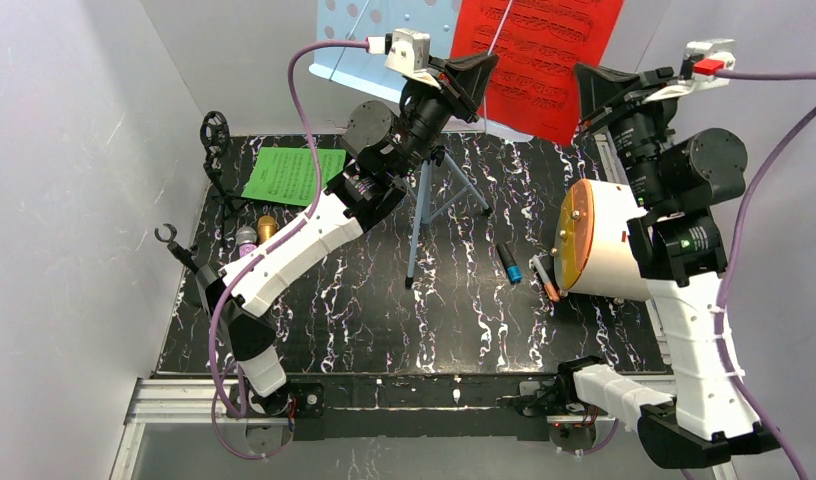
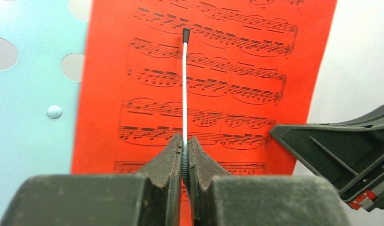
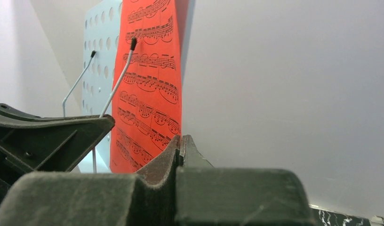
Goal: Pack up the instrument practice props
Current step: Pick up the sheet music from the music stand.
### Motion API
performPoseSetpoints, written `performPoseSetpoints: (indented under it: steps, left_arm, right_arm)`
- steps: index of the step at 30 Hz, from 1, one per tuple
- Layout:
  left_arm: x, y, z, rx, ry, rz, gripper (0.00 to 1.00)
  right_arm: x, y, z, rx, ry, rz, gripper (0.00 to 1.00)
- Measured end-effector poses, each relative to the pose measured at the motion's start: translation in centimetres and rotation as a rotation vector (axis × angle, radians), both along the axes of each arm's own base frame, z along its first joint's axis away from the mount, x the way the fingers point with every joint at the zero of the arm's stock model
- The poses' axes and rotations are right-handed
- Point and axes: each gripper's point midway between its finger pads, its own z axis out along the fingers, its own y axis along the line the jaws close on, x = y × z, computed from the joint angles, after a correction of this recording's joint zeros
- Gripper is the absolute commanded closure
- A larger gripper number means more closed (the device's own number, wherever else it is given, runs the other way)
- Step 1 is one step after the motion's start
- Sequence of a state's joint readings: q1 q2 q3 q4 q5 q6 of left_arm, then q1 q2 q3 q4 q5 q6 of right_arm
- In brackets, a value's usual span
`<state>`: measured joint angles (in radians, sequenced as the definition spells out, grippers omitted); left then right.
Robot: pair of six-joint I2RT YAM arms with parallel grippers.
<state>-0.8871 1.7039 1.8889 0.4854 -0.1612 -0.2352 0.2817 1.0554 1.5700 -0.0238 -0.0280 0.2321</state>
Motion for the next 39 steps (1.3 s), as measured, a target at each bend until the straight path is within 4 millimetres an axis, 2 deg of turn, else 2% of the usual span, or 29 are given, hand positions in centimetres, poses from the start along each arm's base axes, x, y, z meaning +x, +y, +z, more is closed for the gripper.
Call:
performPoseSetpoints:
  steps: [11,21,23,25,27,33,36,39]
  left_arm:
    - [0.2,0.2,-0.1,0.005,-0.003,0.019,0.96]
    - [0.4,0.1,-0.5,0.019,-0.009,0.031,0.7]
    - [0.4,0.2,-0.7,0.023,-0.009,0.033,0.62]
    - [0.3,0.4,-0.9,0.031,-0.007,0.037,0.49]
    - [0.3,0.7,-1.3,0.044,-0.002,0.042,0.43]
    - [-0.1,1.3,-2.7,0.096,0.028,0.024,0.35]
    - [-1.1,1.8,-3.7,0.139,0.046,-0.005,0.33]
    - [-2.8,3.1,-5.3,0.177,0.073,-0.033,0.32]
  right_arm:
    - [-3.4,-3.4,1.0,0.053,-0.027,-0.12,0.99]
    - [-7.0,-6.8,-0.2,0.08,0.026,-0.244,0.99]
    - [-8.0,-7.5,-0.5,0.083,0.036,-0.265,0.99]
    - [-9.0,-8.2,-0.8,0.086,0.048,-0.285,0.99]
    - [-9.6,-8.6,-1.1,0.084,0.063,-0.298,0.99]
    - [-10.6,-8.8,-2.4,0.042,0.136,-0.296,0.99]
    - [-10.8,-8.7,-3.4,0.016,0.175,-0.29,0.99]
    - [-10.9,-8.6,-4.4,-0.011,0.212,-0.287,0.99]
